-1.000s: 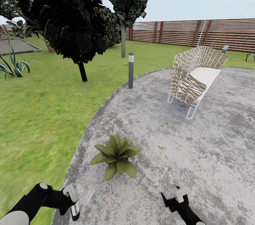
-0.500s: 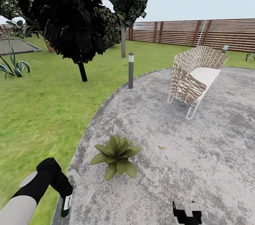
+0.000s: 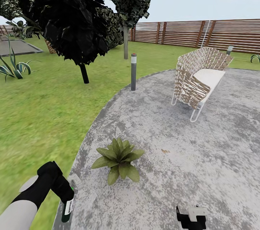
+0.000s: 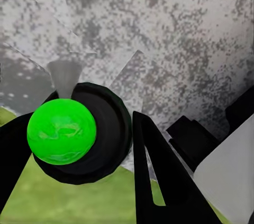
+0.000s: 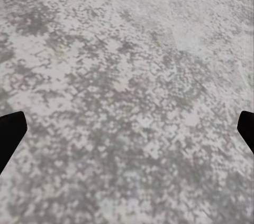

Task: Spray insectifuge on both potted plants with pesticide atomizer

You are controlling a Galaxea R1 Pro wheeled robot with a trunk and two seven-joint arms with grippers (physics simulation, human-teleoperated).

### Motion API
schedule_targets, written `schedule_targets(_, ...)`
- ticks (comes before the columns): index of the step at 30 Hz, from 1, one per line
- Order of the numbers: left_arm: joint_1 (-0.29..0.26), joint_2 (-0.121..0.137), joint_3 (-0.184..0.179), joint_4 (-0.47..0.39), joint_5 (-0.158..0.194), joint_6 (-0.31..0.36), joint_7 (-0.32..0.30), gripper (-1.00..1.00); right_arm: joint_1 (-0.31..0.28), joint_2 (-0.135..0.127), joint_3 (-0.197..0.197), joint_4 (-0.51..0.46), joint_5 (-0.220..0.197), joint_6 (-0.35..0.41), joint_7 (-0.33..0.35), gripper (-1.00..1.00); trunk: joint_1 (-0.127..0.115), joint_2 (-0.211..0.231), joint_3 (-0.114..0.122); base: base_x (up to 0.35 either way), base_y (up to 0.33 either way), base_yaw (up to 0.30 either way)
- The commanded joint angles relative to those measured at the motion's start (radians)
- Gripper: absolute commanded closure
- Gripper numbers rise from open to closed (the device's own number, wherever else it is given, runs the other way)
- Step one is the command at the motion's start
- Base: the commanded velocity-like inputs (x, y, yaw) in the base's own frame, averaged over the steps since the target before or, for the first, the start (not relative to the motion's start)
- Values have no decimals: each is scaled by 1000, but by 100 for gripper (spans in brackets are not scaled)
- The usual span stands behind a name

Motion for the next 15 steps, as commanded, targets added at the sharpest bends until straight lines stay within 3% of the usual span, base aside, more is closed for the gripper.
schedule_targets(1, 0, -1, 2, -1, -6, 10, -8, 100, -1, 0, -4, 1, 10, -3, -7, -100, 0, 0, -1, 266, 79, 0)
schedule_targets(15, -3, -2, 1, 0, -6, 9, -8, 100, 0, 0, -4, 1, 11, -3, -6, -100, 0, 0, -1, 320, 97, -18)
